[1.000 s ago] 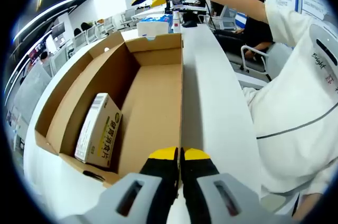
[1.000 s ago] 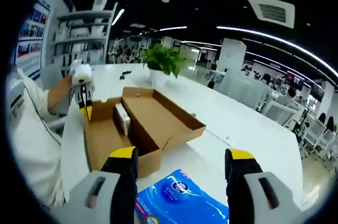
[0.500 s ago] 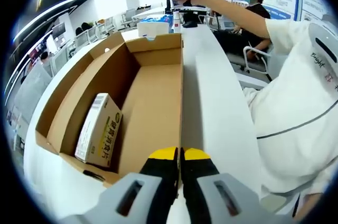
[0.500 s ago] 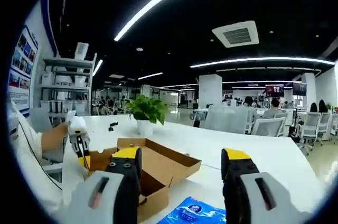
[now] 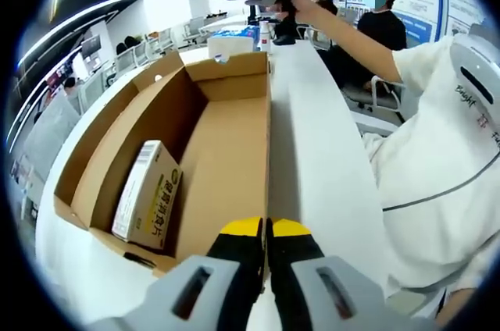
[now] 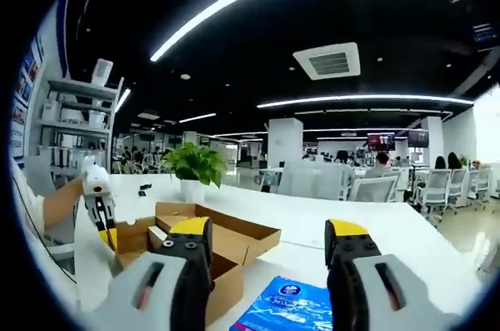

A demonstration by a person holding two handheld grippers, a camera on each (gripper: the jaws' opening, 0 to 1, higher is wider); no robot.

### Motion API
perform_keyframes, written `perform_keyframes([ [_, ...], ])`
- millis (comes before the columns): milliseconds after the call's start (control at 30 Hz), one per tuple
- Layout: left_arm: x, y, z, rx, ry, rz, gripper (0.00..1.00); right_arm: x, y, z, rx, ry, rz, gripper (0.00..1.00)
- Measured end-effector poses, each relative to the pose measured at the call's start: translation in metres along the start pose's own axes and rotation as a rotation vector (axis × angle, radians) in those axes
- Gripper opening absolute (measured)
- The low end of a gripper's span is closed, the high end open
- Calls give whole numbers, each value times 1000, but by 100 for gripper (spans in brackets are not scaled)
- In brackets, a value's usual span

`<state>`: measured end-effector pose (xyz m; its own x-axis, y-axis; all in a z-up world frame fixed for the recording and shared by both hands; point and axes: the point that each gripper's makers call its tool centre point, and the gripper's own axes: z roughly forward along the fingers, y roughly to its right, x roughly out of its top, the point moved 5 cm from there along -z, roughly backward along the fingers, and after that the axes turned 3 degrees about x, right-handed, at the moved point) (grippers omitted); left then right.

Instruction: Operate the shoe box by opening the lid, removing the specified soft item, and placing it in the target area until the item is outside and the box remains undamaged.

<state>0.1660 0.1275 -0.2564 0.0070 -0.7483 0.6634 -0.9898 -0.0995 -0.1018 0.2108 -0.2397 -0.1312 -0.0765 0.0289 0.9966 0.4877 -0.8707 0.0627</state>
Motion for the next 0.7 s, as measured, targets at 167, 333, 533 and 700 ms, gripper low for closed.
perform_keyframes([
  [167, 1, -1, 0, -28, -15, -16, 1, -1, -21, -4, 6, 43, 13, 74],
  [333, 0, 1, -1, -12, -12, 1, 1, -5, -47, 0, 22, 49, 15, 55],
  [533, -1, 1, -1, -5, 0, 17, 1, -12, -61, -21, -112, 107, 41, 41],
  [700, -1, 0, -2, -18, 6, 20, 1, -12, -70, -30, -137, 85, 24, 45],
])
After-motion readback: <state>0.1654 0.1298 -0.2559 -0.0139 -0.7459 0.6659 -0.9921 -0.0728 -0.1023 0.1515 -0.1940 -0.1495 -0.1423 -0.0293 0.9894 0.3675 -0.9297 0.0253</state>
